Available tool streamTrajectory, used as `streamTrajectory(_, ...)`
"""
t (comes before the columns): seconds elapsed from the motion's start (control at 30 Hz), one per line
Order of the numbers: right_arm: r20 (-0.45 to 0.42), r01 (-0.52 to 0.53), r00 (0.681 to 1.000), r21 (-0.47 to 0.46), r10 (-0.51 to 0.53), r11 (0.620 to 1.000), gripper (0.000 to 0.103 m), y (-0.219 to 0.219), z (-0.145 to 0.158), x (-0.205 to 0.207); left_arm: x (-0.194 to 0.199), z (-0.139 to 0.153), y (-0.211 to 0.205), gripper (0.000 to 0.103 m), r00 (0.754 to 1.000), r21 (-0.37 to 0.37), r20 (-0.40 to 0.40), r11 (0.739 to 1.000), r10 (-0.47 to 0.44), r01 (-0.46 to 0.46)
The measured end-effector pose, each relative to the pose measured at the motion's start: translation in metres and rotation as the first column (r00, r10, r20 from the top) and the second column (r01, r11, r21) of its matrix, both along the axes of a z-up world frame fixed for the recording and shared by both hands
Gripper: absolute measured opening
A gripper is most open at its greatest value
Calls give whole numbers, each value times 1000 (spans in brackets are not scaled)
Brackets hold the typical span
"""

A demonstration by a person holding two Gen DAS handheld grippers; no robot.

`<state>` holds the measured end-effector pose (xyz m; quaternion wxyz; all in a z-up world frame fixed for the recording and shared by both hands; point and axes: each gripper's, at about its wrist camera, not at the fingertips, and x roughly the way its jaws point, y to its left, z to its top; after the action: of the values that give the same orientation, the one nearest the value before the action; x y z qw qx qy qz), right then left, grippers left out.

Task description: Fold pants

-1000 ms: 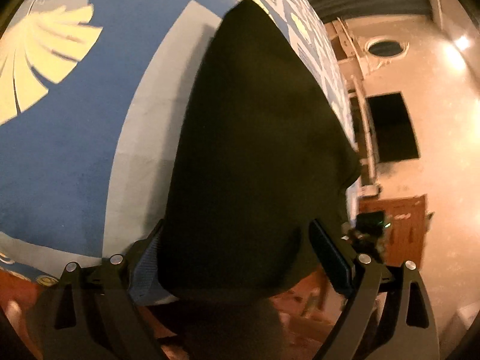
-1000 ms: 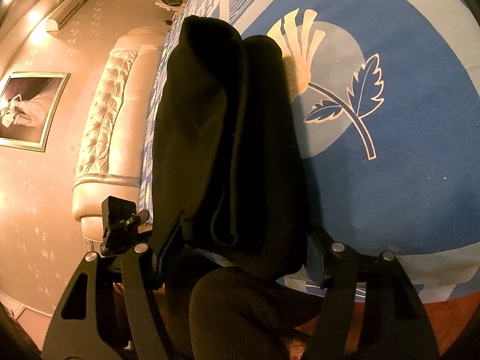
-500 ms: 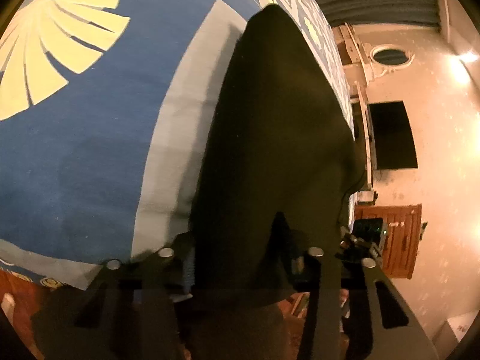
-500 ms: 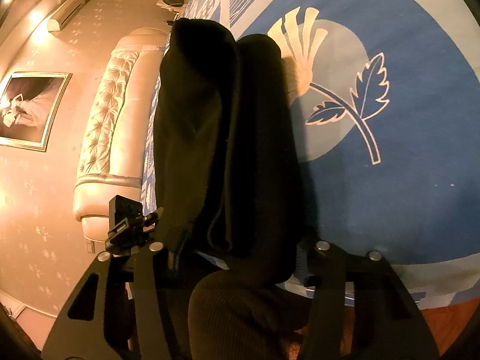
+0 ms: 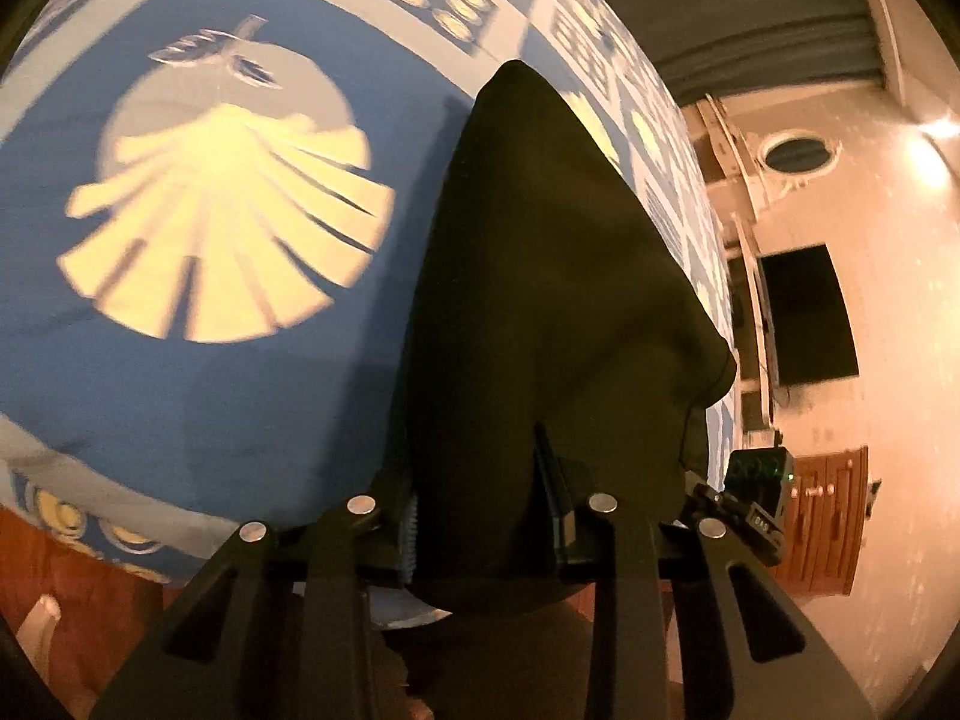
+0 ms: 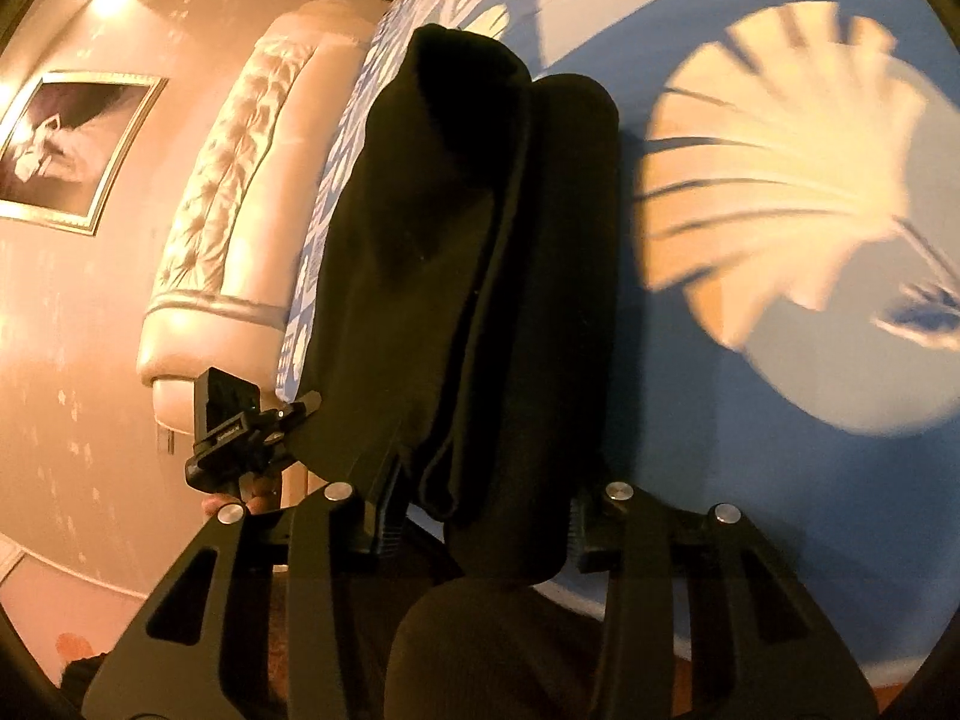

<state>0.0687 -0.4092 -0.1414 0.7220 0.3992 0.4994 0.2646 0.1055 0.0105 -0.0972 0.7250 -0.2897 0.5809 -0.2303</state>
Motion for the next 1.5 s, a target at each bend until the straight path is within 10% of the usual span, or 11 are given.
streamTrajectory(0.37,8,-39,999,-5,39,999,57,16,2,11,-2,0,35,41,1000,-60,-2,998,-3,3)
streamTrajectory(0.53,65,5,998,-73,0,997,81,2,20,9,-9,31,51,75,980,-56,200,998,-1,12)
streamTrajectory(0.7,45,84,996,-16,-83,996,82,-21,9,27,9,51,61,77,948,-33,316,998,-42,55)
streamTrajectory(1.1,67,74,995,87,-80,993,88,-12,1,102,111,-1,30,77,980,-96,189,992,-58,78)
streamTrajectory(1.27,59,69,996,55,-72,996,67,-14,0,103,129,-13,24,75,981,-94,185,992,-63,82)
streamTrajectory(1.37,55,77,995,53,-80,996,45,-17,-5,99,133,-18,26,45,986,-93,156,994,-49,64)
streamTrajectory(1.5,91,81,992,44,-85,996,34,-17,1,98,131,-11,23,31,975,-42,207,995,-77,87)
